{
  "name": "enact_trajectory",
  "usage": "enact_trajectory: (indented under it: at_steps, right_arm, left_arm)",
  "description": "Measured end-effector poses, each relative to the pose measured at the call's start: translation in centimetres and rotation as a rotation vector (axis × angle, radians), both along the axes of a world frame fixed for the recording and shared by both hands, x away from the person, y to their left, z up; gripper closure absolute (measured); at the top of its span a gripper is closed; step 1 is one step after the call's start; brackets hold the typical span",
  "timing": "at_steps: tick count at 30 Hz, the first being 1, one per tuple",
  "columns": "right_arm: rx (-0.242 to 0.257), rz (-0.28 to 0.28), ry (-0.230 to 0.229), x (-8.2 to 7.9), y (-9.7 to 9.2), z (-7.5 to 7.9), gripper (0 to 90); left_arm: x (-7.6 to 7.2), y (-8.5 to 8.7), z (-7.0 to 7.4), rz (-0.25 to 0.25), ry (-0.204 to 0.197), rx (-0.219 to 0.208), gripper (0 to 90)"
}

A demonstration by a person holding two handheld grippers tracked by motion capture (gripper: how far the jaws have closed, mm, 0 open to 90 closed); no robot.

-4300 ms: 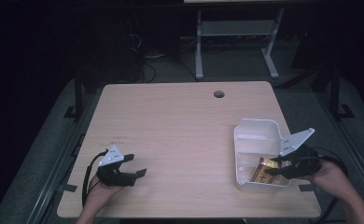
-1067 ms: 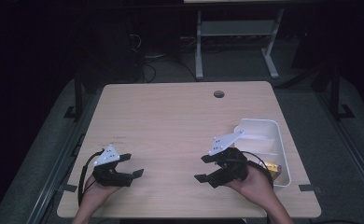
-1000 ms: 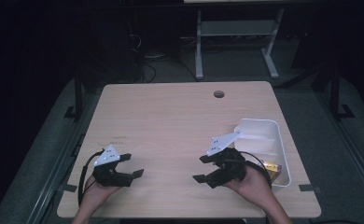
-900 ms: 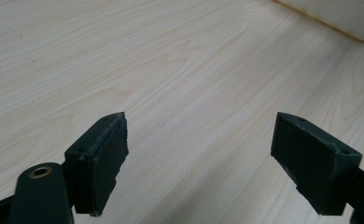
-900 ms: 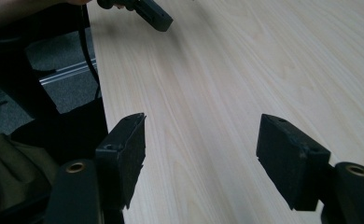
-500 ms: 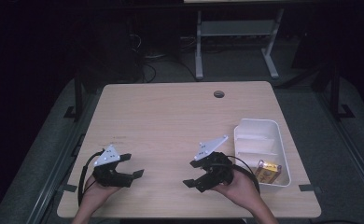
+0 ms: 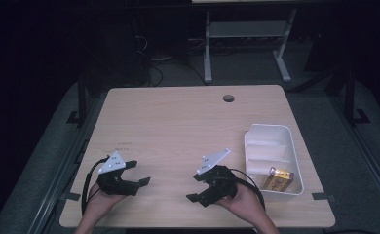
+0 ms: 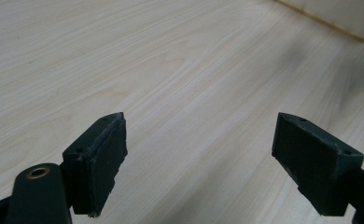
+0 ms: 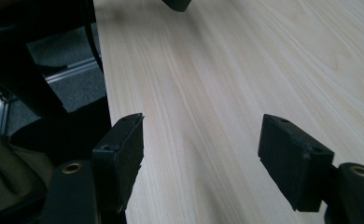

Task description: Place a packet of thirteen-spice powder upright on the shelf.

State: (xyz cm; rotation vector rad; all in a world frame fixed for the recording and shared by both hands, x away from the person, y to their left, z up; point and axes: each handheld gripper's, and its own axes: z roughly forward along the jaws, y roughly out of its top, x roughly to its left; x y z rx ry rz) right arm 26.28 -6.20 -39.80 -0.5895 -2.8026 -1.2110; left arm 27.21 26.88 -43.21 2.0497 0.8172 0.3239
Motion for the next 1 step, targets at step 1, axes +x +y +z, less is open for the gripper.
enact_trajectory:
  at_steps: [1]
  right_arm:
    - [0.013,-0.002,-0.001,-0.08,-0.08,-0.20,30.7]
  left_arm:
    - [0.01,0.00,-0.01,0.000,0.000,0.002,17.4]
